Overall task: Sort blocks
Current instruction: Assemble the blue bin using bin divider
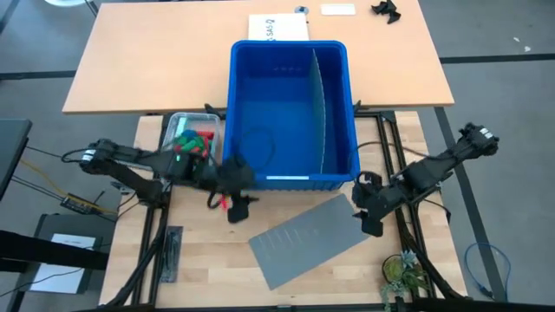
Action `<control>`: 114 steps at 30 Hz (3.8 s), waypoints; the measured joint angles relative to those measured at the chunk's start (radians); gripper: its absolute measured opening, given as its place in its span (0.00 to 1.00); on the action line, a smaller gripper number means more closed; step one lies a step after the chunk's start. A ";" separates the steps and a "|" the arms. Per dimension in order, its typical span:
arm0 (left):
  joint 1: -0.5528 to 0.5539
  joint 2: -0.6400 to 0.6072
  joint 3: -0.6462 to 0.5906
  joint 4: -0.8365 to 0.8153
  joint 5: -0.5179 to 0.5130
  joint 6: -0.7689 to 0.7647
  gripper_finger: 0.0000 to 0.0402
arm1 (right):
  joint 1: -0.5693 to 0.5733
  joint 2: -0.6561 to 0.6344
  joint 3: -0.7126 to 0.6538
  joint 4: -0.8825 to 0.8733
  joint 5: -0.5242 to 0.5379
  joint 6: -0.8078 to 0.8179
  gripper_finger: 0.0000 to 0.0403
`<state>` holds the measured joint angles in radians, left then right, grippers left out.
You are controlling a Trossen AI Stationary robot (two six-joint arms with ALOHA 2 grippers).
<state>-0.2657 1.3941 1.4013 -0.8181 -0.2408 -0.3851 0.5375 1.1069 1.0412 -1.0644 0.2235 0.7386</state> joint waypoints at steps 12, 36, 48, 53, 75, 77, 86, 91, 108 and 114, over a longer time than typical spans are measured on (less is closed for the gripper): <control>-0.371 0.023 -0.279 0.173 -0.220 -0.991 0.54 | 0.085 -0.027 -0.287 0.207 0.030 0.388 0.50; -0.268 0.366 -0.427 0.505 -0.101 -0.959 0.54 | 0.021 0.014 -0.601 0.567 -0.008 0.389 0.44; -0.201 0.385 -0.409 0.146 -0.095 -0.978 0.54 | -0.030 0.119 -0.598 0.714 -0.063 0.423 0.39; -0.196 0.387 -0.392 0.090 -0.136 -0.985 0.54 | -0.070 0.126 -0.600 0.783 -0.031 0.459 0.39; -0.535 0.412 -0.223 0.244 -0.281 -1.538 0.54 | -0.097 -0.050 -0.601 0.674 -0.103 0.288 0.62; -0.549 0.441 -0.223 0.265 -0.281 -1.599 0.54 | -0.090 -0.031 -0.601 0.671 -0.094 0.289 0.63; -0.562 0.563 -0.222 0.430 -0.290 -1.728 0.54 | -0.038 0.004 -0.601 0.665 -0.040 0.394 0.62; -0.563 0.587 -0.218 0.453 -0.318 -1.747 0.54 | -0.009 0.004 -0.602 0.657 0.002 0.447 0.60; -0.561 0.591 -0.220 0.437 -0.336 -1.735 0.54 | -0.007 -0.003 -0.838 1.047 0.034 0.530 0.58; -0.551 0.602 -0.220 0.442 -0.340 -1.734 0.54 | -0.007 -0.002 -0.855 1.097 0.029 0.533 0.56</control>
<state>-0.8170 1.9962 1.1809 -0.3760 -0.5811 -2.1190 0.5301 1.1052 0.1857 0.0331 0.2525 1.2713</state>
